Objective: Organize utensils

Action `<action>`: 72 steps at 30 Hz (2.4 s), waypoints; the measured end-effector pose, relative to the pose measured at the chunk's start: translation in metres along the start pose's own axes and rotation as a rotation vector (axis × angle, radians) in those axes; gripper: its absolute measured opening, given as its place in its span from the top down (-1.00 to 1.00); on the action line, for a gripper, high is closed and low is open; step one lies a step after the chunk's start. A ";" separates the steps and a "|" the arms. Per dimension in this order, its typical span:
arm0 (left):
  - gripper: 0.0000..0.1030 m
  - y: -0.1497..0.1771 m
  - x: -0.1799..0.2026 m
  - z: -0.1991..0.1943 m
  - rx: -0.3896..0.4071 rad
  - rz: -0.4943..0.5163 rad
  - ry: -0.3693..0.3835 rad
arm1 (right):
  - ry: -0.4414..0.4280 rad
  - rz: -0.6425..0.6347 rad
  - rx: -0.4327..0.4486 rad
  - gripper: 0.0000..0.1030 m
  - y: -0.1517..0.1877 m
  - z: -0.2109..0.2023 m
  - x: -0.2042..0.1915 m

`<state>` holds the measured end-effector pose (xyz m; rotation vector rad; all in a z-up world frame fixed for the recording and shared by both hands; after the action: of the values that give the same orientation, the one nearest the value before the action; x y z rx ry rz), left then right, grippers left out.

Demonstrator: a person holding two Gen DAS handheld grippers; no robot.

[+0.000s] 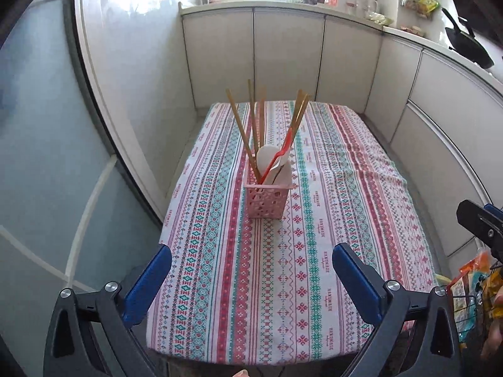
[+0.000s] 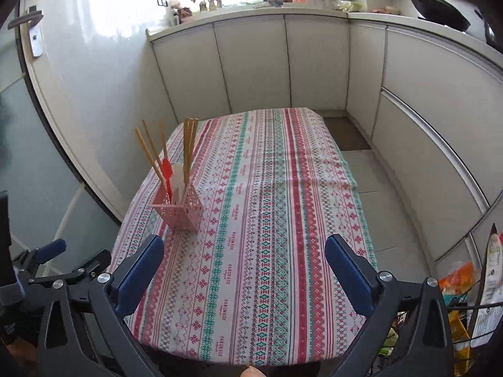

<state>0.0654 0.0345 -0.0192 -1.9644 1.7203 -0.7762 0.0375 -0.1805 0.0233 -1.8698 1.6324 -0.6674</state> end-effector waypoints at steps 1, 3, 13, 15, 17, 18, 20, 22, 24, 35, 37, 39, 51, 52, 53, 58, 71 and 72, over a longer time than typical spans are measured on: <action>-1.00 0.000 0.002 -0.006 0.017 0.003 0.001 | 0.007 0.012 0.008 -1.00 0.003 -0.005 0.003; -1.00 0.001 0.006 -0.013 0.042 0.003 0.002 | 0.048 0.020 0.027 -1.00 0.010 -0.016 0.009; -1.00 0.006 0.014 -0.014 0.071 0.000 -0.025 | 0.110 -0.026 0.038 -1.00 0.016 -0.020 0.004; -1.00 0.007 0.013 -0.013 0.074 -0.003 -0.028 | 0.111 -0.026 0.035 -1.00 0.015 -0.017 0.002; -1.00 0.007 0.012 -0.012 0.071 -0.004 -0.029 | 0.112 -0.032 0.034 -1.00 0.014 -0.016 0.000; -1.00 0.007 0.012 -0.012 0.071 -0.004 -0.029 | 0.112 -0.034 0.033 -1.00 0.015 -0.016 -0.001; -1.00 0.007 0.011 -0.012 0.072 -0.003 -0.033 | 0.109 -0.036 0.029 -1.00 0.015 -0.015 -0.002; -1.00 0.007 0.011 -0.012 0.073 -0.006 -0.033 | 0.104 -0.036 0.027 -1.00 0.015 -0.015 -0.003; -1.00 0.007 0.011 -0.012 0.075 -0.007 -0.035 | 0.105 -0.035 0.027 -1.00 0.014 -0.014 -0.004; -1.00 0.008 0.011 -0.010 0.076 -0.002 -0.037 | 0.102 -0.036 0.023 -1.00 0.014 -0.013 -0.005; -1.00 0.007 0.011 -0.010 0.076 -0.002 -0.037 | 0.101 -0.036 0.023 -1.00 0.014 -0.013 -0.005; -1.00 0.007 0.011 -0.010 0.077 0.000 -0.041 | 0.101 -0.035 0.023 -1.00 0.014 -0.012 -0.005; -1.00 0.007 0.012 -0.011 0.083 0.001 -0.045 | 0.101 -0.030 0.023 -1.00 0.014 -0.012 -0.006; -1.00 0.007 0.012 -0.011 0.083 0.001 -0.046 | 0.100 -0.029 0.023 -1.00 0.014 -0.012 -0.006; -1.00 0.007 0.012 -0.011 0.083 0.001 -0.047 | 0.100 -0.028 0.023 -1.00 0.015 -0.011 -0.006; -1.00 0.007 0.012 -0.011 0.079 0.002 -0.046 | 0.101 -0.028 0.020 -1.00 0.015 -0.010 -0.006; -1.00 0.006 0.011 -0.011 0.079 0.002 -0.046 | 0.102 -0.027 0.018 -1.00 0.017 -0.009 -0.006; -1.00 0.006 0.011 -0.011 0.079 0.002 -0.046 | 0.101 -0.027 0.018 -1.00 0.017 -0.009 -0.006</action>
<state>0.0541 0.0229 -0.0131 -1.9134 1.6398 -0.7803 0.0187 -0.1767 0.0177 -1.8760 1.6610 -0.7970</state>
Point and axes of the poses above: each gripper's, at about its wrist camera, not at the fingertips, and z roughly the way its jaws point, x to its right, y to its underside, the point moved 5 cm from there along z, roughly the way its jaws point, and after that the axes turned 14 degrees about -z, right-handed, at the moved point
